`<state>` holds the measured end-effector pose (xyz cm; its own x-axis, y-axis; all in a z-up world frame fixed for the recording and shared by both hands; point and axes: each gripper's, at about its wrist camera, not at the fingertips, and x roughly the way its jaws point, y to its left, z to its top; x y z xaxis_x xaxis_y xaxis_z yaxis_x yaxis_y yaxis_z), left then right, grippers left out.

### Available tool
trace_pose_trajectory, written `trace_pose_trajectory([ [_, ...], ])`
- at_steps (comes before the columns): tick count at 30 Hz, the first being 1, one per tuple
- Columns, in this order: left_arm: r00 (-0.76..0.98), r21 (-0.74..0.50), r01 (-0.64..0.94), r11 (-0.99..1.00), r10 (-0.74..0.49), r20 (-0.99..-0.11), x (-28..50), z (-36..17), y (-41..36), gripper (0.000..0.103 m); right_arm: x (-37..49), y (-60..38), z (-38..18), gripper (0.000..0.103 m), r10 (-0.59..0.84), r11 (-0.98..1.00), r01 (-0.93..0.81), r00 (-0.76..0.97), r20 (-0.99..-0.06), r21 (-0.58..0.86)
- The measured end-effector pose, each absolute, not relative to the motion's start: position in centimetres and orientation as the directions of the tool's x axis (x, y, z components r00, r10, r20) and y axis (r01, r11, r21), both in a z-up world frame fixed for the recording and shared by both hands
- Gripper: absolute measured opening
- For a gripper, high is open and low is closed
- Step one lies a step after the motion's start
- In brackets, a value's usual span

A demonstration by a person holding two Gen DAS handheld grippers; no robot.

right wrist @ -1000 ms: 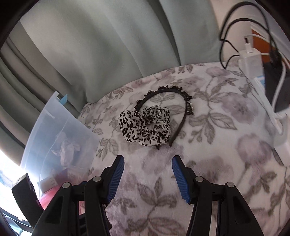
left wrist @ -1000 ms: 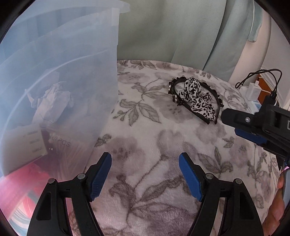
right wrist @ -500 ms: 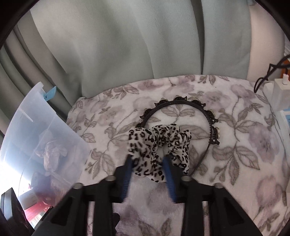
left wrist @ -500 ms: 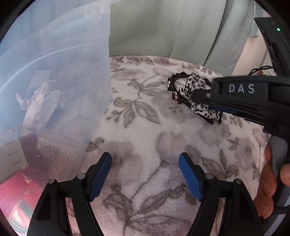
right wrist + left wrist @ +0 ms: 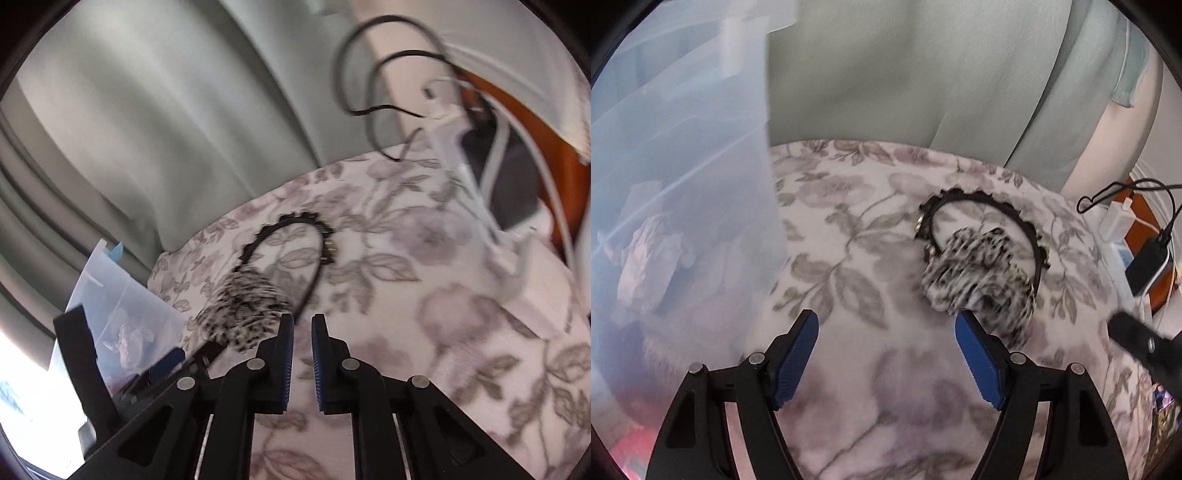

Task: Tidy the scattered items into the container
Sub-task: 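Move both open tools toward the black headband with leopard scrunchie, then grasp the leopard scrunchie with the left tool while the right tool grasps the headband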

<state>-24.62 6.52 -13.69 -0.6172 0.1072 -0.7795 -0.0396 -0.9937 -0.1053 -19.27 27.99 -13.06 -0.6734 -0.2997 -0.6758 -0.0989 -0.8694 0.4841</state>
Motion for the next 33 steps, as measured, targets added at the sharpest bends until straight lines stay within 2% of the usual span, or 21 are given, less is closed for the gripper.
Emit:
trace_pose_trajectory([
  [4,-0.61,-0.123,-0.035,-0.992,0.118,-0.783,-25.3,-13.5,7.3,0.077,-18.9,29.5,-13.2,0.011,-0.294,-0.866,-0.113,-0.674,-0.678,0.487],
  [9,-0.634,-0.089,-0.089,-0.992,0.125,-0.763,-24.8,-13.0,8.5,0.077,-19.0,30.4,-14.0,0.013,-0.305,-0.855,-0.12,-0.67,-0.677,0.504],
  [17,-0.597,-0.276,-0.135,-0.952,0.3,-0.744,-24.3,-11.7,8.4,0.078,-19.4,30.8,-15.2,0.014,-0.311,-0.846,-0.135,-0.661,-0.683,0.516],
  [24,-0.57,-0.293,-0.055,-0.954,0.271,-0.776,-27.0,-13.8,9.1,0.077,-19.5,31.0,-16.0,0.014,-0.304,-0.848,-0.151,-0.647,-0.699,0.509],
  [25,-0.568,-0.293,-0.041,-0.955,0.264,-0.78,-27.3,-13.9,9.1,0.075,-19.5,31.0,-16.1,0.014,-0.303,-0.848,-0.154,-0.644,-0.702,0.507],
  [27,-0.566,-0.302,-0.022,-0.953,0.26,-0.782,-27.8,-14.2,8.8,0.06,-19.7,31.1,-16.3,0.014,-0.301,-0.848,-0.159,-0.641,-0.706,0.505],
  [29,-0.564,-0.309,-0.006,-0.951,0.258,-0.784,-28.1,-14.4,8.5,0.032,-20.0,31.0,-16.4,0.014,-0.302,-0.849,-0.159,-0.637,-0.709,0.504],
  [31,-0.56,-0.317,0.001,-0.948,0.262,-0.786,-28.0,-14.6,8.1,0.024,-20.4,30.8,-16.5,0.014,-0.303,-0.852,-0.154,-0.634,-0.712,0.5],
  [33,-0.559,-0.333,0.01,-0.943,0.27,-0.784,-27.8,-14.4,7.5,0.022,-21.0,30.5,-16.4,0.014,-0.303,-0.856,-0.149,-0.63,-0.715,0.494],
])
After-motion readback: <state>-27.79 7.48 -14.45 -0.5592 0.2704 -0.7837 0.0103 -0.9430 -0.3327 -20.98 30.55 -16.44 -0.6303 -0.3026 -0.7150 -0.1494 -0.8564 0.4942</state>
